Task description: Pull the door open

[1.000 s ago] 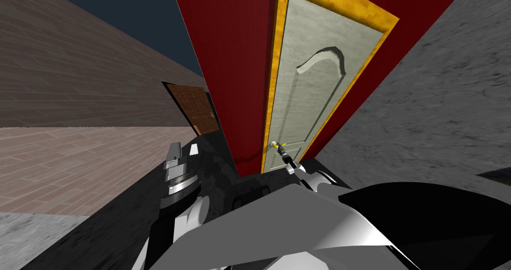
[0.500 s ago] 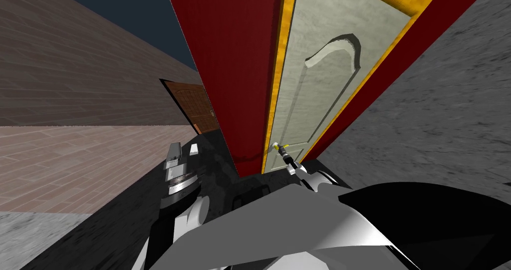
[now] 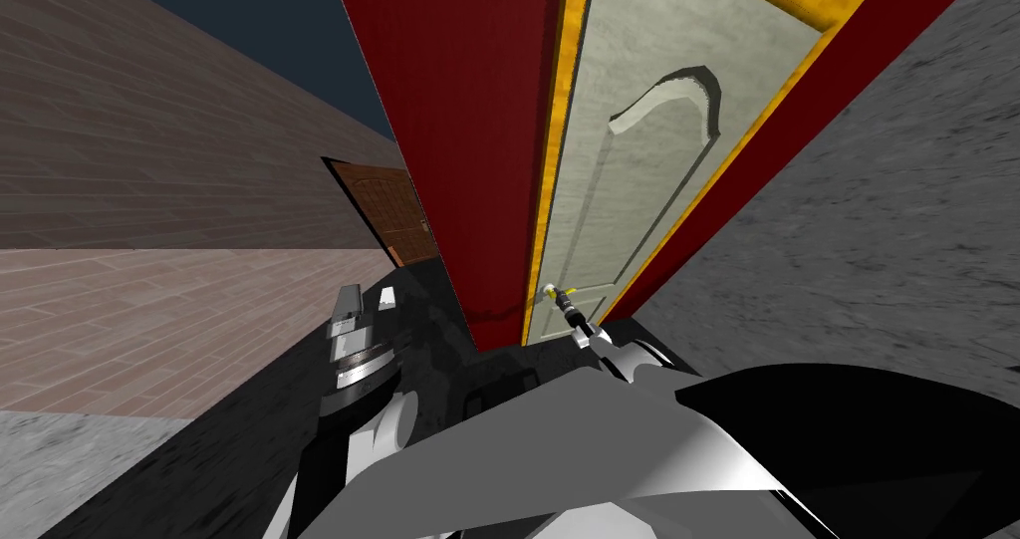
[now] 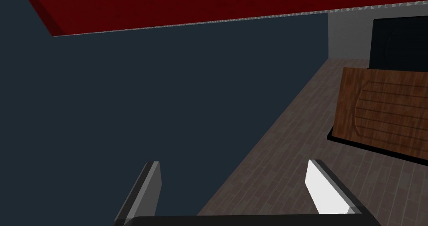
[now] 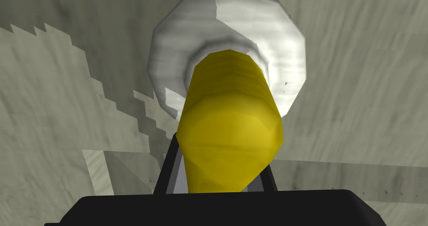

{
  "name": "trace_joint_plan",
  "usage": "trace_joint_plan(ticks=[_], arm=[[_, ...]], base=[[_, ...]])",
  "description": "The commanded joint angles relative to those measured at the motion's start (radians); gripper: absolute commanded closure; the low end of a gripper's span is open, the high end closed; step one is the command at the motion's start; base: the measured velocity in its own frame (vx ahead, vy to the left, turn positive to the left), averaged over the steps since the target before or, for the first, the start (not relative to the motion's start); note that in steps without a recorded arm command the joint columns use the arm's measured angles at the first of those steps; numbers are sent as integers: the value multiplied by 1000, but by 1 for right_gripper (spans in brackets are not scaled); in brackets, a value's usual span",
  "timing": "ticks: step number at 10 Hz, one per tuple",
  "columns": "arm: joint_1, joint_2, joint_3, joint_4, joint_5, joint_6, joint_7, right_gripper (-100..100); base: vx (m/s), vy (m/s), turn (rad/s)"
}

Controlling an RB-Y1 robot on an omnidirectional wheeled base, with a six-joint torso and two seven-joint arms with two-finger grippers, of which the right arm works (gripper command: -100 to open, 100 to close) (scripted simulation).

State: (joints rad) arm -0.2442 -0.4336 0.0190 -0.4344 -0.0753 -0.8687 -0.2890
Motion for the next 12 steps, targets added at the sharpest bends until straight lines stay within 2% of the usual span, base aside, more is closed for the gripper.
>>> trace_joint_plan(ticks=[1, 2, 4, 5, 8, 11, 12], arm=[[2, 3, 14, -5, 0, 1, 0, 100], [-1, 4, 24, -5, -2, 0, -1, 100], [-1, 4, 24, 4, -2, 0, -1, 100], [-8, 5, 49, -4, -7, -4, -3, 100], [-17, 6, 83, -4, -13, -8, -5, 100], [-17, 6, 83, -4, -13, -8, -5, 100], [-24, 7, 108, -3, -18, -12, -7, 100]], base=[[-181, -52, 85], [-188, -67, 76], [-96, -29, 11], [-140, -51, 107], [-193, -100, 114], [-58, -30, 0], [-130, -63, 92]])
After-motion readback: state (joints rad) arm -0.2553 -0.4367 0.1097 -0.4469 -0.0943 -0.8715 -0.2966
